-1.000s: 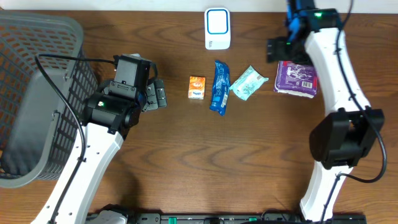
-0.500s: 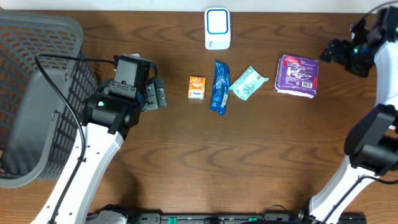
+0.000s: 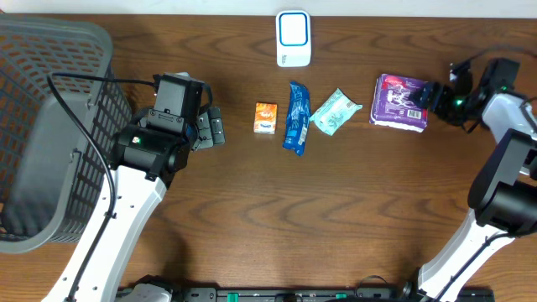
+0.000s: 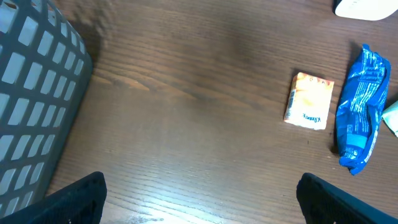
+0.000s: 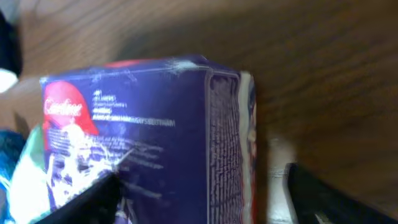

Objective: Scan the item barcode

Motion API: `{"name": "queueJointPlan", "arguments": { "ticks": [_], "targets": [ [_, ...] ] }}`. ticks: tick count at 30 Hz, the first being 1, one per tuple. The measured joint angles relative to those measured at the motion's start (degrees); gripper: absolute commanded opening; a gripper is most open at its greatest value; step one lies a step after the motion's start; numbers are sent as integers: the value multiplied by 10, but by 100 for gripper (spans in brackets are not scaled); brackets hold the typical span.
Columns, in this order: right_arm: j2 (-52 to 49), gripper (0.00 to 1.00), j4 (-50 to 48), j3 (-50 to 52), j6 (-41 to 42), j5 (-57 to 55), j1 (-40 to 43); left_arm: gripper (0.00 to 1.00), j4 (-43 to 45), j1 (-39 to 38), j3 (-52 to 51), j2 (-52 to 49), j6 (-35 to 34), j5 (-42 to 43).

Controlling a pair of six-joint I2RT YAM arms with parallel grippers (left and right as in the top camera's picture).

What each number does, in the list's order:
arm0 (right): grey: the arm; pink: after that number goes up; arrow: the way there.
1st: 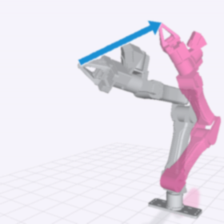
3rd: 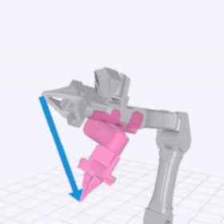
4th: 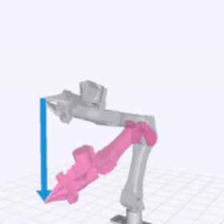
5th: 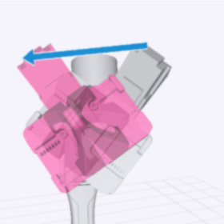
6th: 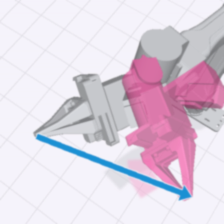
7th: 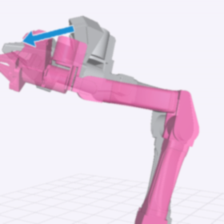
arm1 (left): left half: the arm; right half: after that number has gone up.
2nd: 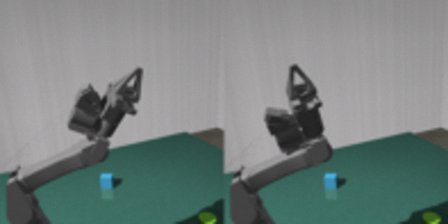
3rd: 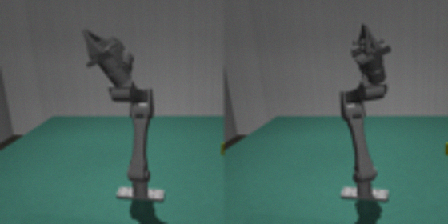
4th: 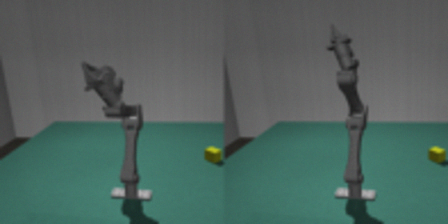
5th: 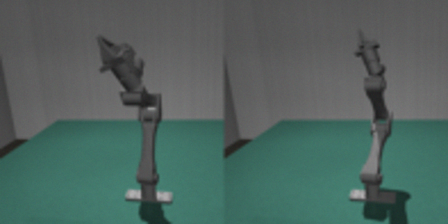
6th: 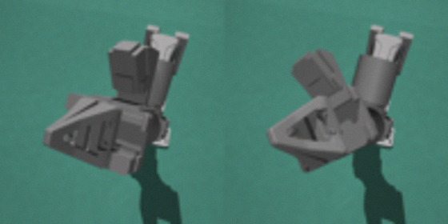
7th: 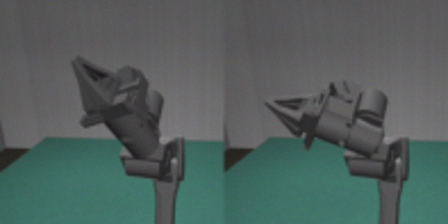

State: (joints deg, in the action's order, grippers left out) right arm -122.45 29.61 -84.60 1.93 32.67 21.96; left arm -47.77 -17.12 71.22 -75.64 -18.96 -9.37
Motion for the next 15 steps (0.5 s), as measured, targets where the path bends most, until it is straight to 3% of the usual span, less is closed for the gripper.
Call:
{"name": "queueJointPlan", "arguments": {
  "ticks": [2,6,15],
  "targets": [
    [0,54,-14,17,10,9,0,98,0,0,0,0,0,0],
    [0,1,-12,24,20,26,0,98,0,0,0,0,0,0],
    [3,1,97,-17,24,16,-1,98,0,0,0,0,0,0]
  ]
}}
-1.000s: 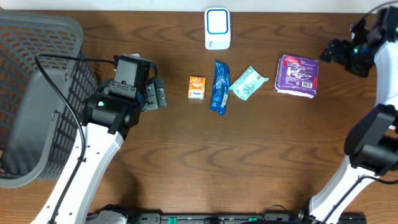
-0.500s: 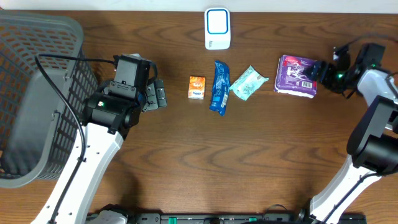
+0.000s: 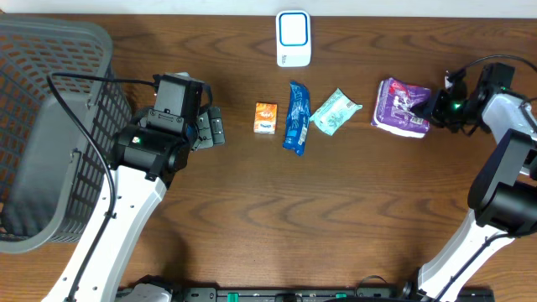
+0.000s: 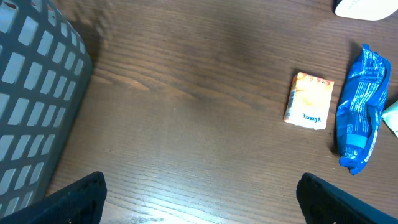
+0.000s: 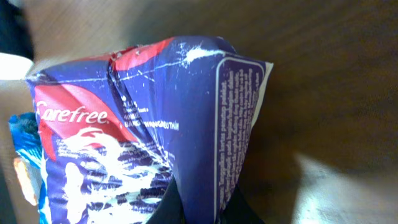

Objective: Scan the item barcode

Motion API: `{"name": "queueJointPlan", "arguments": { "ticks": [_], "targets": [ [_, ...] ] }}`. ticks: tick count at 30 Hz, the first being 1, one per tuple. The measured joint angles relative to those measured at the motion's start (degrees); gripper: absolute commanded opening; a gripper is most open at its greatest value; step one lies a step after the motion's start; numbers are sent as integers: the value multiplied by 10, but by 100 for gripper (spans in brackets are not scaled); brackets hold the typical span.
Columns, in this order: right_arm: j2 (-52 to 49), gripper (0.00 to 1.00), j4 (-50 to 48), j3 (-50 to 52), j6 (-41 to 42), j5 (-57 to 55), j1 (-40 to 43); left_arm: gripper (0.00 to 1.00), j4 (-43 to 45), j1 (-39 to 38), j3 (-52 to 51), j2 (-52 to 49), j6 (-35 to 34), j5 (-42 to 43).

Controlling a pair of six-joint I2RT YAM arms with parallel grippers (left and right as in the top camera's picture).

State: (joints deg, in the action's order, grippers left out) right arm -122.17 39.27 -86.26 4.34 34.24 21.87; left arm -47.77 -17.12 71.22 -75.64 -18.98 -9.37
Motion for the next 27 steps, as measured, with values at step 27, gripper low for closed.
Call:
{"name": "queueJointPlan", "arguments": {
  "ticks": [27],
  "targets": [
    [42,4,195,-103,189,-774,-205,98,0,0,0,0,0,0]
  ]
}}
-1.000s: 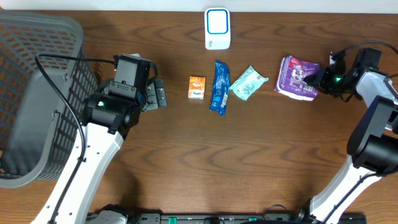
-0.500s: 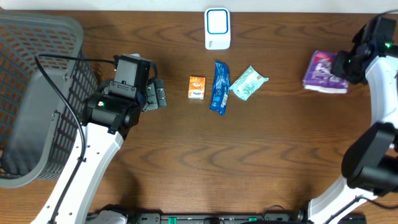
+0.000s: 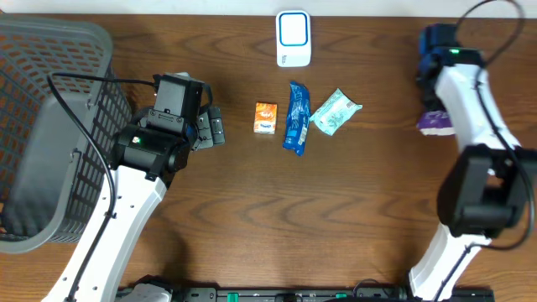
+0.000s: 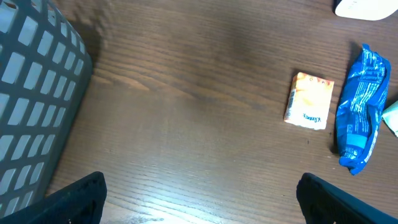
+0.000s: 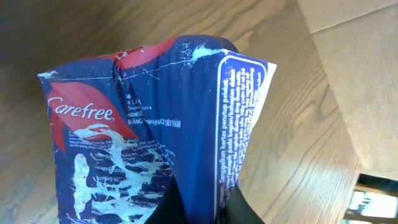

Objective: Scan the item barcode

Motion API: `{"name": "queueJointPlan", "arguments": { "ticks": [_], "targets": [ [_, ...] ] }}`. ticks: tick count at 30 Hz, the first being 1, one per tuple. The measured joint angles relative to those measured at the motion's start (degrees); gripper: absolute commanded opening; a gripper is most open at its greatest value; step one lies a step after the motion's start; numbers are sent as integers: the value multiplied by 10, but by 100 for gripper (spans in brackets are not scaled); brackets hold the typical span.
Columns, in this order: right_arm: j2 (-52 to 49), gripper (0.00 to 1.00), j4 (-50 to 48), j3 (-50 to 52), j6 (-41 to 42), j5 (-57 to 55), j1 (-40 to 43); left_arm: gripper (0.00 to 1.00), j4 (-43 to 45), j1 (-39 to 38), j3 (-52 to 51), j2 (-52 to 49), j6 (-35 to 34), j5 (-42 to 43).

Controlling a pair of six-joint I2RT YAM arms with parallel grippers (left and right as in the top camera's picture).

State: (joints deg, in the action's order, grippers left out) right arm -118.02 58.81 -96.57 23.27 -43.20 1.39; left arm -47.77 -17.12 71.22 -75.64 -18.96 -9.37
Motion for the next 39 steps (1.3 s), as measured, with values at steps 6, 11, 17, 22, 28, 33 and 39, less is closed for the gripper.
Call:
{"name": "queueJointPlan", "arguments": {
  "ticks": [6,11,17,22,28,33,39],
  "targets": [
    [-59,26,-12,0,11,-18,-75,98,0,0,0,0,0,0],
    [-56,59,-37,-23,10,59,-127,98,0,0,0,0,0,0],
    [-56,78,30,-136,-9,204,-151,98,0,0,0,0,0,0],
    [-56,87,82,-240,-28,264,-110,98,0,0,0,0,0,0],
    [-57,87,118,-255,-69,385,-8,98,0,0,0,0,0,0],
    [-57,80,103,-220,-114,519,86,98,0,0,0,0,0,0],
    [-57,80,3,-108,-137,654,144,98,0,0,0,0,0,0]
  ]
}}
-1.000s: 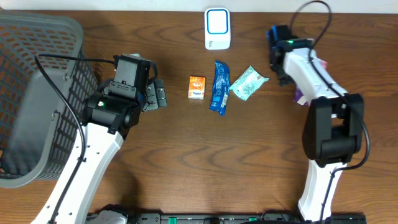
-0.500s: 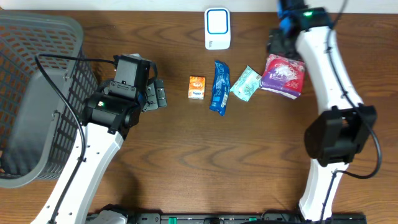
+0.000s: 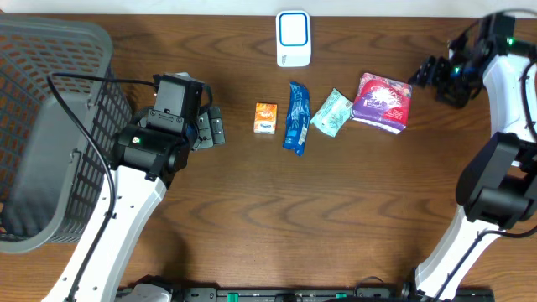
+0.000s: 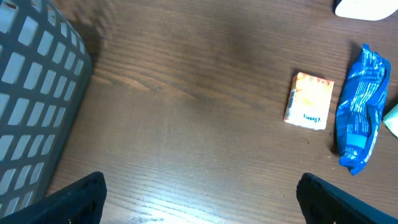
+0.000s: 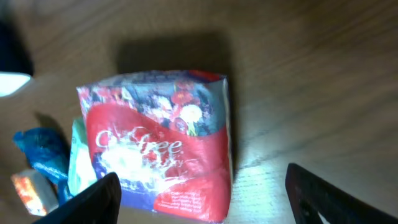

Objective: Scan the item barcode

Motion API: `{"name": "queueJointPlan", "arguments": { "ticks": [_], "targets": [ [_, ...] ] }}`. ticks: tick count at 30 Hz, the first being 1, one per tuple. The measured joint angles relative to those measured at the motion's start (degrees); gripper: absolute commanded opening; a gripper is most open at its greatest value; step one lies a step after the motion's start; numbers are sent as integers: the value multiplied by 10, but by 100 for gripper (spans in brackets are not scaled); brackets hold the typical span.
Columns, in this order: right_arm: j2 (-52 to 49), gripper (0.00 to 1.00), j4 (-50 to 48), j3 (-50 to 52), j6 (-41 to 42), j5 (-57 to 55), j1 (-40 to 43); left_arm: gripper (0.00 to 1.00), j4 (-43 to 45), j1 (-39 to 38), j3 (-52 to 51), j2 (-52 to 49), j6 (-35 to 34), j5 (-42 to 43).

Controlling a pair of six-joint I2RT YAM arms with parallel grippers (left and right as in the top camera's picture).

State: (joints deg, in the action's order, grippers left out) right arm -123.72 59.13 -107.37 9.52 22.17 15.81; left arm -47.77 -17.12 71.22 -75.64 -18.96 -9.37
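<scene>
The purple and red pad pack (image 3: pixel 383 102) lies flat on the table, red printed face up, and touches the green packet (image 3: pixel 332 111). In the right wrist view the pack (image 5: pixel 158 149) lies ahead of the fingers. My right gripper (image 3: pixel 430 74) hangs open just right of it, holding nothing, and in its own view the gripper (image 5: pixel 202 205) is empty. The white scanner (image 3: pixel 293 38) stands at the back centre. My left gripper (image 3: pixel 210 127) is open over bare wood left of the orange packet (image 3: pixel 265 117).
A blue wrapper (image 3: pixel 296 117) lies between the orange and green packets. A grey mesh basket (image 3: pixel 42 126) fills the left end of the table. The left wrist view shows the orange packet (image 4: pixel 309 101), blue wrapper (image 4: pixel 360 106) and basket wall (image 4: pixel 31 106).
The right gripper held the pack up at the far right. Now the pack lies on the table further left, red face up, and the gripper is open and apart from it.
The right gripper stood open at the pack, which lay purple face up at the right. Then it was shut on the pack's edge, then held it raised near the table's far right. Now the pack lies turned over beside the green packet, released. The left arm stayed still.
</scene>
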Motion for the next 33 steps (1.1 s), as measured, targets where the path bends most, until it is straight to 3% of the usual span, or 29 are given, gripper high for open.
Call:
{"name": "queueJointPlan", "arguments": {
  "ticks": [4,6,7,9,11,25,33],
  "targets": [
    [0,78,-109,106,-2,76,10,98,0,0,0,0,0,0],
    [-1,68,-175,162,2,108,10,98,0,0,0,0,0,0],
    [-1,58,-207,184,7,117,9,98,0,0,0,0,0,0],
    [-1,27,-248,221,18,128,8,98,0,0,0,0,0,0],
    [-1,2,-271,246,25,148,8,98,0,0,0,0,0,0],
    [50,1,-231,232,51,167,1,98,0,0,0,0,0,0],
    [167,1,-368,203,151,116,-87,98,0,0,0,0,0,0]
  ]
}}
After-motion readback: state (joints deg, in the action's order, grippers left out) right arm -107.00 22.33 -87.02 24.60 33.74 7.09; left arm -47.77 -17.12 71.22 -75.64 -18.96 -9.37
